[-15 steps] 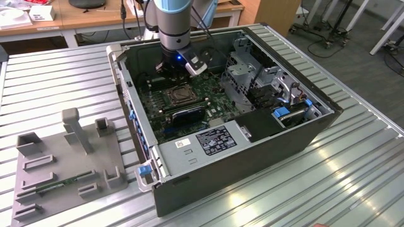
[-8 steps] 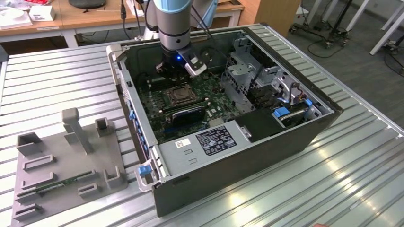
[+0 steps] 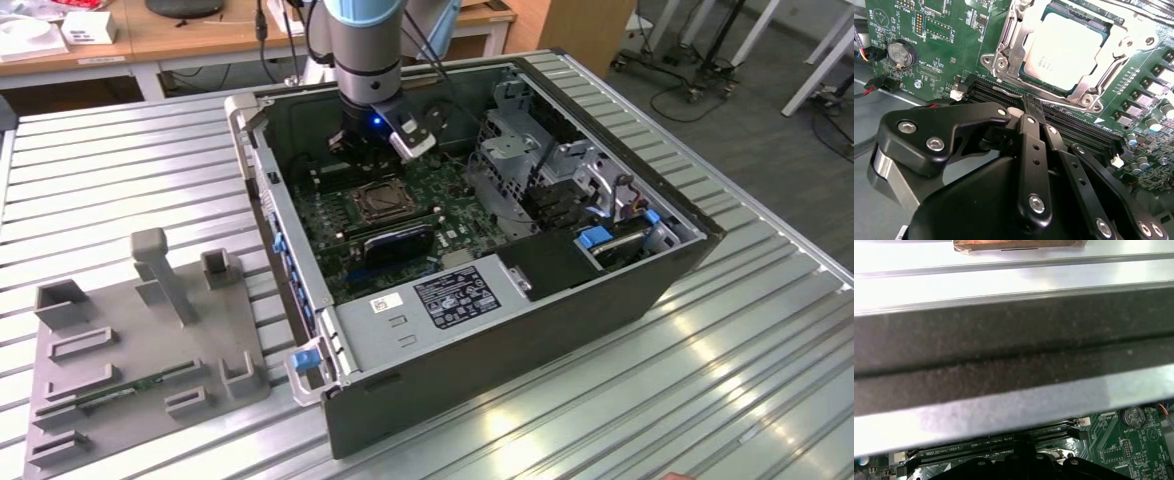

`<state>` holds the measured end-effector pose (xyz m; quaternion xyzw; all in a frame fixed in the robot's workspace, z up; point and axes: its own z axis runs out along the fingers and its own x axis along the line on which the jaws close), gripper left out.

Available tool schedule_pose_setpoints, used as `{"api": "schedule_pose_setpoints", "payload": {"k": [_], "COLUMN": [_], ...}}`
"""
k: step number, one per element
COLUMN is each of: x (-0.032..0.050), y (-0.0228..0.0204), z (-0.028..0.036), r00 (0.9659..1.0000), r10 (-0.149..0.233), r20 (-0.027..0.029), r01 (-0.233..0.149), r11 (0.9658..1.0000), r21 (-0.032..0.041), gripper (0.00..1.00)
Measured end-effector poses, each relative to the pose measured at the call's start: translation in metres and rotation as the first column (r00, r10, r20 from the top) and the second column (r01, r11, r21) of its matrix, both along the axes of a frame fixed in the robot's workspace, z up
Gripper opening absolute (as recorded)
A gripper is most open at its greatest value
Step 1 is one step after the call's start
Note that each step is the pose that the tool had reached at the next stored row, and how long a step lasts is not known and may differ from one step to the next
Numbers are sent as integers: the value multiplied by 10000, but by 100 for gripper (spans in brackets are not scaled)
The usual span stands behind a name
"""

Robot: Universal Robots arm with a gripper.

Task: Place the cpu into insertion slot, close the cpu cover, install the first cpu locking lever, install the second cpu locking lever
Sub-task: 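Install the first cpu locking lever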

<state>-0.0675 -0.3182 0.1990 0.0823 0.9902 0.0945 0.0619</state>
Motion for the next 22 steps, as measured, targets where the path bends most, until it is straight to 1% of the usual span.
{"api": "schedule_pose_setpoints", "payload": {"k": [3, 8, 14, 22], "x": [0, -1, 0, 0], "y": [1, 0, 0, -11], "z": [-2, -26, -32, -33], "r00": [10000, 10000, 10000, 10000], "r10": [-14, -23, -28, -28], "r20": [0, 0, 1, 0], "r01": [14, 23, 28, 28], "r11": [10000, 10000, 10000, 10000], "r21": [0, -2, 0, 0], "gripper": [11, 11, 11, 11]}}
